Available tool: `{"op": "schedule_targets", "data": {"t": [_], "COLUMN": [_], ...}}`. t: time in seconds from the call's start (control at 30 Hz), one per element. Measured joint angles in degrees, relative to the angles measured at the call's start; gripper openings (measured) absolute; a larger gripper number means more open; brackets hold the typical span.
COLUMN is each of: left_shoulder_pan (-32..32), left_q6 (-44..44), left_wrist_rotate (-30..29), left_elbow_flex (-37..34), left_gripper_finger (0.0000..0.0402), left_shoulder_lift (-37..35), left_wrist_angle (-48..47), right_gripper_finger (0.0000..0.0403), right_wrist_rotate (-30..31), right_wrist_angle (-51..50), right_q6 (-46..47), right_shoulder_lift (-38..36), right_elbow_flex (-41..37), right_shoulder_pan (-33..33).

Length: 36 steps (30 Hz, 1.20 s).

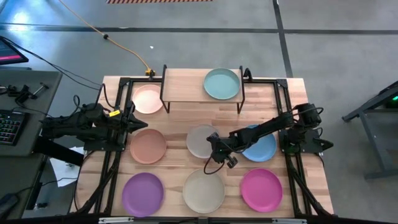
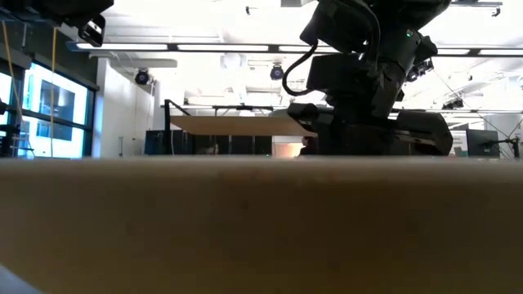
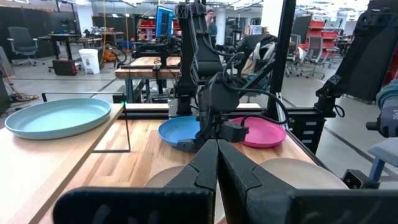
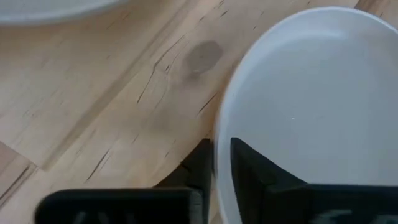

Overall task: Place and stack plates onto a shelf
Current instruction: Stack the top light gray plate into the light green plate on the shelf

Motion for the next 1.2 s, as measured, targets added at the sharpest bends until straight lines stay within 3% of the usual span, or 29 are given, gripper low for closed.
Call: {"op": "schedule_targets", "data": {"t": [0.13, 0.57, 1.2], "left_shoulder_pan": [-0.01, 0.0, -0.01], "left_q6": [0.0, 0.0, 0.0], "left_wrist_rotate": [0.0, 0.0, 0.02], "left_elbow_flex": [0.0, 0.0, 0.0], "left_gripper_finger": [0.0001, 0.0001, 0.0001], "left_shoulder_lift": [0.0, 0.0, 0.0], "left_wrist_angle": [0.0, -0.01, -0.01], "right_gripper_finger": [0.0003, 0.0, 0.0], "right_wrist_rotate": [-0.04, 0.52, 1.27], "right_wrist_angle": [-0.45, 0.01, 0.07], "right_q6": [0.08, 0.05, 0.46], "right_shoulder_lift": [0.0, -0.18, -7.6], "right_elbow_flex": [0.0, -0.04, -0.04], "right_shoulder_pan": [0.0, 0.0, 0.02]}}
